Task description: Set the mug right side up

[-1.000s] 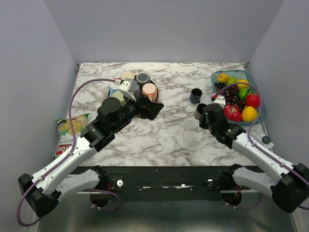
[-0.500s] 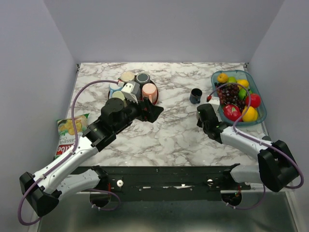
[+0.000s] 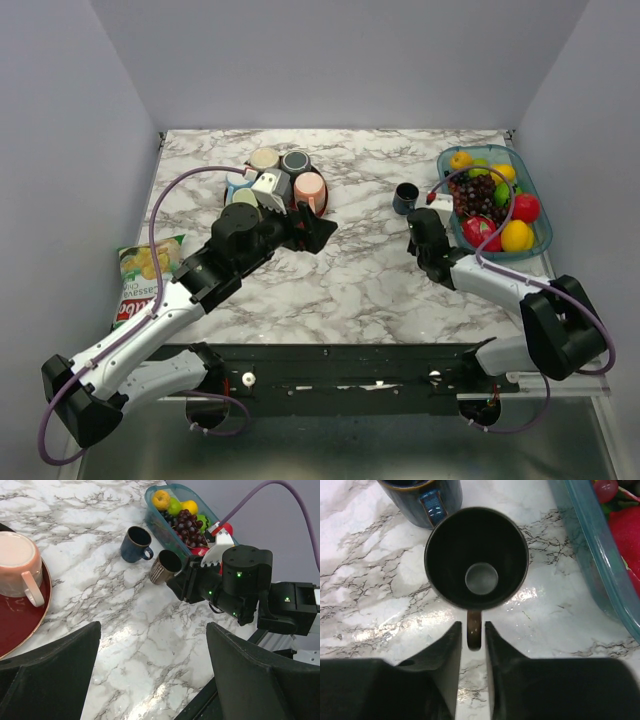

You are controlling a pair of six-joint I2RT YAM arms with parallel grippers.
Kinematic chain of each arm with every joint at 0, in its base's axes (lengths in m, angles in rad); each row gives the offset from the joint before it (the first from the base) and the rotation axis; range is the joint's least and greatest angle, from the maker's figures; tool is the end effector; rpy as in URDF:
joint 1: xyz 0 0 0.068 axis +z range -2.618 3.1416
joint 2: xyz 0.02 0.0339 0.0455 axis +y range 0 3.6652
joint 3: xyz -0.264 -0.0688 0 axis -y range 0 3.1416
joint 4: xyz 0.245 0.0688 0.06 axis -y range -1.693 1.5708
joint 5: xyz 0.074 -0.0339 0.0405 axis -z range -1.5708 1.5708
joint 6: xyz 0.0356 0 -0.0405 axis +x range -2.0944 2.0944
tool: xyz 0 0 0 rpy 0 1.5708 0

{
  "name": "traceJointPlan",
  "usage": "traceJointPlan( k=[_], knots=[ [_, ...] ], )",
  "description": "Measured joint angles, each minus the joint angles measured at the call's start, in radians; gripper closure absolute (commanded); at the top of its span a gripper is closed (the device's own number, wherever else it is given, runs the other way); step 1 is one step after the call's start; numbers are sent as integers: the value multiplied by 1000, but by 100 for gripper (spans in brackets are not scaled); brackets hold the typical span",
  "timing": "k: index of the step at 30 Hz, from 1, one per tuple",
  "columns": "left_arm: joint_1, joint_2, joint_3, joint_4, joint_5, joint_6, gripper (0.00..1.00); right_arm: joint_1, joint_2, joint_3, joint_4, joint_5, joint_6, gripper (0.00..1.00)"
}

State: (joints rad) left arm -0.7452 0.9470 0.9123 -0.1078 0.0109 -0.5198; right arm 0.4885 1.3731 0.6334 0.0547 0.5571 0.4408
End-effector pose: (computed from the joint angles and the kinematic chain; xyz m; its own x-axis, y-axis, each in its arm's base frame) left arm 0.1623 -0.1503 0.3637 -0.4313 -0.2778 -0.8584 0.5436 0.6793 -0.4930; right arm 0.2475 0.1102 0.1856 -0.5210 0.1332 -0.8431 0.2051 0.9783 0.0279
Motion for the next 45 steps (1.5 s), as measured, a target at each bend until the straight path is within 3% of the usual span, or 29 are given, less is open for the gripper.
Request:
traceJointPlan(
  k=[7,10,11,17,24,34,40,45],
  knots=[
    [3,11,-9,-1,-3,0,4,0,14,18,-35,-10,35,33],
    [5,20,-9,-6,-13,0,1,-4,8,32,-73,-23,52,5],
    [5,26,-9,-12,-26,0,1,-4,0,35,-86,-28,56,0],
    [15,132,66,-117,-124,-5,1,-5,-143,117,-230,-84,68,0],
    [65,359,187,-172,-253,-27,1,-5,-382,206,-342,-193,84,0],
    [116,742,425,-217,-358,-35,27,-5,-526,217,-446,-340,116,8],
    [122,886,535,-253,-401,-26,34,-5,-576,216,-478,-387,139,9],
    [123,930,539,-262,-459,-27,35,-5,-618,214,-483,-402,154,9]
  ],
)
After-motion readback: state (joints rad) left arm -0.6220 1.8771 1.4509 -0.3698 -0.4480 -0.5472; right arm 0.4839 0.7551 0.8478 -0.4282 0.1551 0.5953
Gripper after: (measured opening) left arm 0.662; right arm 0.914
